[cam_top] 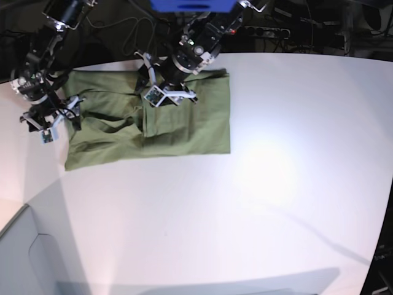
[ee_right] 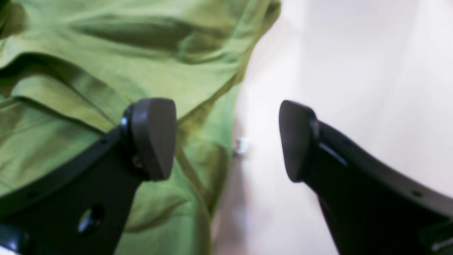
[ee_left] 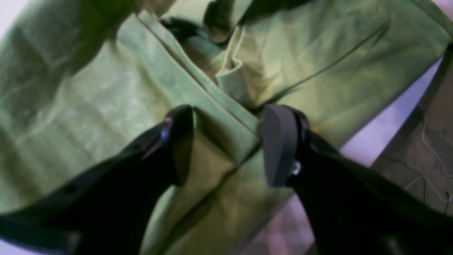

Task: Fold the T-shirt properly
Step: 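Grasp the shirt end near the left gripper and carry it toward the right gripper, then lay the folded end down and open the left gripper, then grasp the shirt end at the right gripper and fold it over the stack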

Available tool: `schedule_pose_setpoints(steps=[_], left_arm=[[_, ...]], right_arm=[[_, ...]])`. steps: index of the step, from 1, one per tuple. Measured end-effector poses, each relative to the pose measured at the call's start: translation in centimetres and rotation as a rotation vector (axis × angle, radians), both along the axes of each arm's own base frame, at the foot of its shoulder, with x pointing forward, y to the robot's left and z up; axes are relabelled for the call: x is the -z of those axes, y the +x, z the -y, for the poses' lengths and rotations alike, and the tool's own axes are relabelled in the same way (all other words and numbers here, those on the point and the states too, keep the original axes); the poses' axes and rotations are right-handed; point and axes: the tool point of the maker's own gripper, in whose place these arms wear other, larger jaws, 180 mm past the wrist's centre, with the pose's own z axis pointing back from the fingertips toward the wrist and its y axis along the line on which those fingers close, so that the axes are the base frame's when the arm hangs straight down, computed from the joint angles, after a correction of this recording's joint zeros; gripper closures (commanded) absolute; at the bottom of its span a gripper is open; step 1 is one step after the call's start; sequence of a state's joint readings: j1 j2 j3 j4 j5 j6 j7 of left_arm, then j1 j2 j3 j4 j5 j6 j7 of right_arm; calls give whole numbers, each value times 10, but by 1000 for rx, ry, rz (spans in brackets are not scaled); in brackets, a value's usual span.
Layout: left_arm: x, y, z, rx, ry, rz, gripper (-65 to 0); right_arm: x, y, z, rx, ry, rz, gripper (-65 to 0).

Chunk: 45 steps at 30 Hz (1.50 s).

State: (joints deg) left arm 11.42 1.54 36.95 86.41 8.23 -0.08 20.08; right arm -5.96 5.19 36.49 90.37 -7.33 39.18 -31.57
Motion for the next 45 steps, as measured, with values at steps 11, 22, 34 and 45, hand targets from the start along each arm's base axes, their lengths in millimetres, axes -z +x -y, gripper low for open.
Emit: schedule_pose_setpoints(steps=[11,22,34,45], left_arm=[[-76,18,-29,-102,-91,168,-309],[-31,49,-148,-414,42,87,-309],[12,41,-156,-464,-13,-52,-309],[12,42,-157,-464,-9,-51,-309]], right_arm=[[33,-11,-6,24,90,-71,-429],[38,-7,-14,33,137,-50,0],[29,-10,-12,20,76,-71,-2],[-30,3,-65,-107,11,85,-2]])
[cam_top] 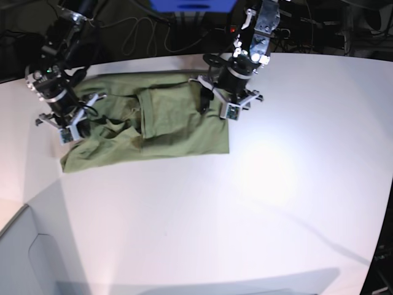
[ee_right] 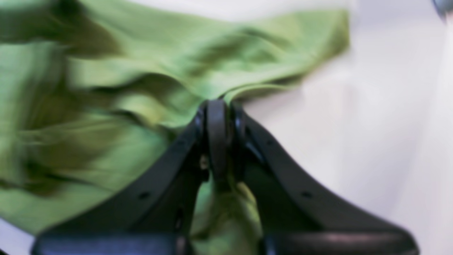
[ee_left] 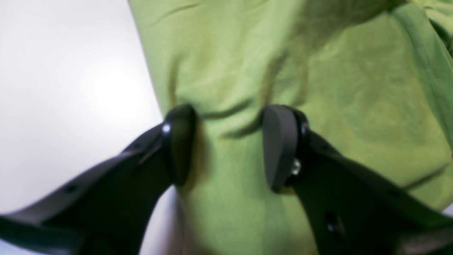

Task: Fold the T-shirt properly
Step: 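Grasp the shirt end at the right gripper and fold it over the stack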

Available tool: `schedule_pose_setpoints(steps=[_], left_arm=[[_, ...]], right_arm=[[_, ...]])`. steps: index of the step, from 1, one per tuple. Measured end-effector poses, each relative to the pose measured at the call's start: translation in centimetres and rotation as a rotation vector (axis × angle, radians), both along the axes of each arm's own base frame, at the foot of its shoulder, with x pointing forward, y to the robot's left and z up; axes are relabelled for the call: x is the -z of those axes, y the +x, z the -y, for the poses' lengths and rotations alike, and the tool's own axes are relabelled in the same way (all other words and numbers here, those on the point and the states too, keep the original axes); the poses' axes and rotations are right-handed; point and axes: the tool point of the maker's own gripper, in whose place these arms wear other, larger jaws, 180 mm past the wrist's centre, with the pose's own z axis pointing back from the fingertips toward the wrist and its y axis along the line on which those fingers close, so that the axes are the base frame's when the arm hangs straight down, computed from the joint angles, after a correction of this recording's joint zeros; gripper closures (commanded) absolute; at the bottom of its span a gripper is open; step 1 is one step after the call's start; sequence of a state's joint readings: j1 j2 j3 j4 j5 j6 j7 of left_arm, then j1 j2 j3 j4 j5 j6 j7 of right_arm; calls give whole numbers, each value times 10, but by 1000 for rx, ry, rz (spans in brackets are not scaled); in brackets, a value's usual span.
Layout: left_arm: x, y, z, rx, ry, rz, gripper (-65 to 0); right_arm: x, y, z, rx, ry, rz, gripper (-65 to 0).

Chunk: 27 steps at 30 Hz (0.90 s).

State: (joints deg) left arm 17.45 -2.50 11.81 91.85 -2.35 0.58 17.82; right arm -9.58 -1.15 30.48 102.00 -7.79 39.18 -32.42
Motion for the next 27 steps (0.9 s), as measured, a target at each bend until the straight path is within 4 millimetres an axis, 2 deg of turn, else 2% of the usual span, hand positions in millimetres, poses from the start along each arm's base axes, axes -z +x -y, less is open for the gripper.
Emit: schedule_pose_setpoints(steps=[4,6,12,22,27], left_arm=[[0,0,1,4,-2,0,-309],[0,0,0,3,-1,0,-309],[-1,1,0,4,0,2,-309],[-1,3,0,5,1,2,-310],[-1,3,0,5,3,0,-312]], right_arm=[[-18,-2,-40,-114,-7,45,-2],[-24,-7,-67,-189,4,60,-2],[-33,-15,-133,-379,55,81,-2],[-19,-26,-209,-599,131,38,-2],[-22,-23,-243,-683,166,49,-2]])
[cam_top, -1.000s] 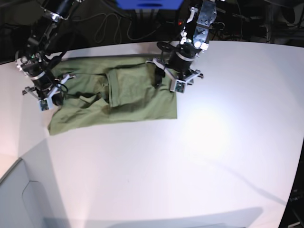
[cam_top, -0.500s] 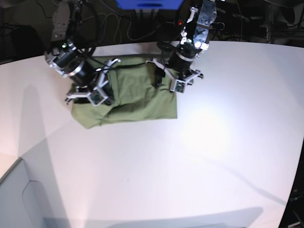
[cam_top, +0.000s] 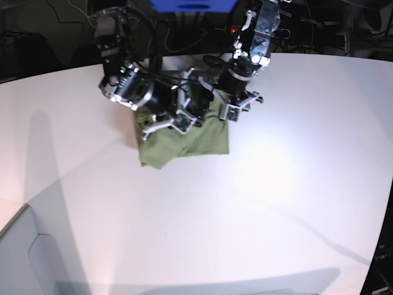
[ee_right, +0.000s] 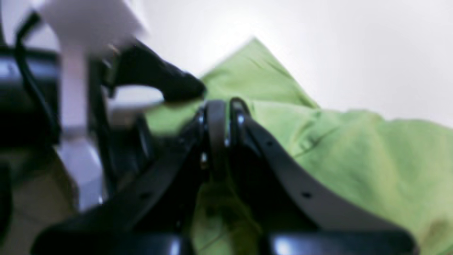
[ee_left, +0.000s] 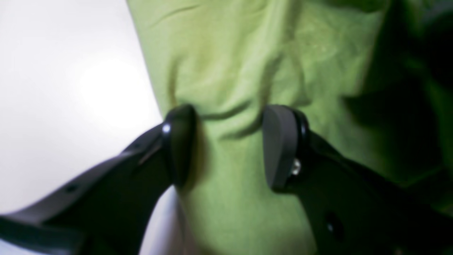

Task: Fold the T-shirt properly
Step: 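Grasp the shirt end at the right gripper and fold it over the stack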

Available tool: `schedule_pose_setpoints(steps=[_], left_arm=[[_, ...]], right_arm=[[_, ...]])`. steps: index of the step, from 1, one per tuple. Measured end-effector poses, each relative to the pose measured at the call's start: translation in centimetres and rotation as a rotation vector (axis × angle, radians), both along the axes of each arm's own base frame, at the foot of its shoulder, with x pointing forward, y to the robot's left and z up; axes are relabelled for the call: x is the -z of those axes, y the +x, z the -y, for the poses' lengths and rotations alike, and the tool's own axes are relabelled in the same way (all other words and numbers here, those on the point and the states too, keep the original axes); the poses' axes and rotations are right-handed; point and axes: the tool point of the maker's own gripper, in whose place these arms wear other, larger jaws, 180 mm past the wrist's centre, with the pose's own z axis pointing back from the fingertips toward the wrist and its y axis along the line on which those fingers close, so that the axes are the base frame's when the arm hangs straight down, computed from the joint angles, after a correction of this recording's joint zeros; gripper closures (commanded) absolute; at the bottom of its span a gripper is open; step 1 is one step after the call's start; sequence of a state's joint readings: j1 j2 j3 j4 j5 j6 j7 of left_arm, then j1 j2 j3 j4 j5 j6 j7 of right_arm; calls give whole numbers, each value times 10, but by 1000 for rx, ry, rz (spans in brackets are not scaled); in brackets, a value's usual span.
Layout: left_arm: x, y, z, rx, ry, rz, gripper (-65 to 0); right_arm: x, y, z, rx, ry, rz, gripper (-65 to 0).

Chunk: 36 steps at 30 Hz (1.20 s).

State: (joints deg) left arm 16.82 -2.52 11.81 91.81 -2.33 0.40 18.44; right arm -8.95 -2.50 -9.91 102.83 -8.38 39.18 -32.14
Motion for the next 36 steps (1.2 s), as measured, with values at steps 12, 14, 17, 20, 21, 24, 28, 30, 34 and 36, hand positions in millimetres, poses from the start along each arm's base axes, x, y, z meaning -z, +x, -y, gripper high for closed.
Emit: schedule_pose_setpoints(steps=[12,14,17,20,21,24,28,30,34,36], left_arm=[[0,0,0,2,6,1,-313],[0,-1,0,3,6,-1,-313],[-1,-2,0,4,8,1,-314],[0,-3,-1,4,11,1,-314],[-1,-3,-1,2,8,3,-314],[-1,-3,-1,3,5,1,-314],[-1,-3,-1,0,5,0,-314],[-1,-3,-1,0,5,0,-314],[-3,-4,-4,8,12,-8,-314],[-8,-5,-6,8,13,2,-314]], right_arm=[[39,10,-14,-22,7,-119,-17],[40,10,-14,-22,7,-119,-77],[40,9,-12,-25,-1,-117,-253],[38,12,-4,-17,-37,-93,-439],[32,13,-1,-7,-40,-79,-489],[4,14,14,52,5,-9,-533],[-17,28,55,185,-9,57,-530],[-23,35,75,246,-17,78,-530],[-13,33,96,306,-46,50,-530],[-12,31,96,306,-43,45,-525]])
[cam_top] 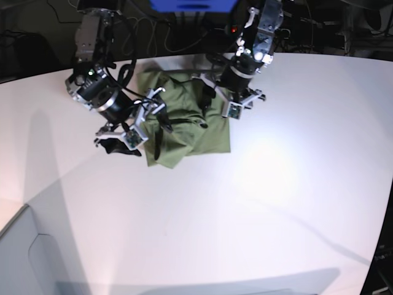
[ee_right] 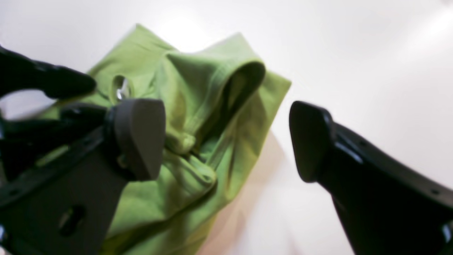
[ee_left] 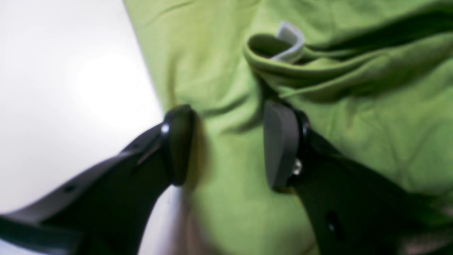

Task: Fold the T-shirt properly
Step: 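Grasp the shirt end at the right gripper and fold it over the stack, then press the folded end down with the right gripper and release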

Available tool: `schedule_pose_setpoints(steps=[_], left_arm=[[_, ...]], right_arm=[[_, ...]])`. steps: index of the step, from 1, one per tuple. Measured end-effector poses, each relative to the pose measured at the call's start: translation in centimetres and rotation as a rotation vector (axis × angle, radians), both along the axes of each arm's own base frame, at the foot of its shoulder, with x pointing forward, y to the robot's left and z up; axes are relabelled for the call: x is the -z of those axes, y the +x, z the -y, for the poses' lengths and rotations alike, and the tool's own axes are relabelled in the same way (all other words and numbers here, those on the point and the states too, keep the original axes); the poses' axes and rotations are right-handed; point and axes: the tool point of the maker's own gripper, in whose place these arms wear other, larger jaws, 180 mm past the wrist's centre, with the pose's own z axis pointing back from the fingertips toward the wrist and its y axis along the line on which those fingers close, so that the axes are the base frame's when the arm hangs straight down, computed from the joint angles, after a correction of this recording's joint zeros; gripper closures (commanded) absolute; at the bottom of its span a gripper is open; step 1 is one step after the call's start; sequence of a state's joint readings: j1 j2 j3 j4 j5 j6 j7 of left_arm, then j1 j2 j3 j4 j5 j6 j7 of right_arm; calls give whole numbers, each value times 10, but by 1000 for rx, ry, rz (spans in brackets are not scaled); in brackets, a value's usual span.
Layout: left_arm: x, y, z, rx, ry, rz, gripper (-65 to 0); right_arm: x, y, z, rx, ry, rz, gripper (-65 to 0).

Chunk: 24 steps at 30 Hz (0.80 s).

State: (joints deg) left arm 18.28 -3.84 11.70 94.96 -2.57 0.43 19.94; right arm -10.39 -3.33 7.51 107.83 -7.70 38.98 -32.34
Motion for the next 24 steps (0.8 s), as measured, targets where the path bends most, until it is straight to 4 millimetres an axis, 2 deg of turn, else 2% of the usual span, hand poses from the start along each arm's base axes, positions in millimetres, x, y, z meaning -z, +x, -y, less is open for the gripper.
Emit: schedule_pose_setpoints(steps=[4,6,8,12,15,18,22,24], left_arm=[[-17,3,-2,-6,0,41,-314],[-31,5,-7,-22,-12,73,-314],[-42,7,-16,-54,-10,102,-314],[-57,8,-39,-104,16,140,-314],[-65,5,-68,-170,49,155,-314],[-66,-1,-98,-239,97,148,-314],[-73,-4,-126,-301,143,162,-314],[-75,-6,-133,-315,153,167,-314]], right_arm=[[7,-9,-8,-22,8,-27,-415],[11,-12,-24,-69,20,-42,-333],[17,-13,-40,-103,53,-61,-260],[39,-15,-49,-139,38,-126,-152],[39,-12,-70,-177,70,-131,-114],[32,-3,-90,-196,104,-124,-109],[7,15,-112,-239,136,-50,-110],[2,14,-121,-277,128,-32,-110]])
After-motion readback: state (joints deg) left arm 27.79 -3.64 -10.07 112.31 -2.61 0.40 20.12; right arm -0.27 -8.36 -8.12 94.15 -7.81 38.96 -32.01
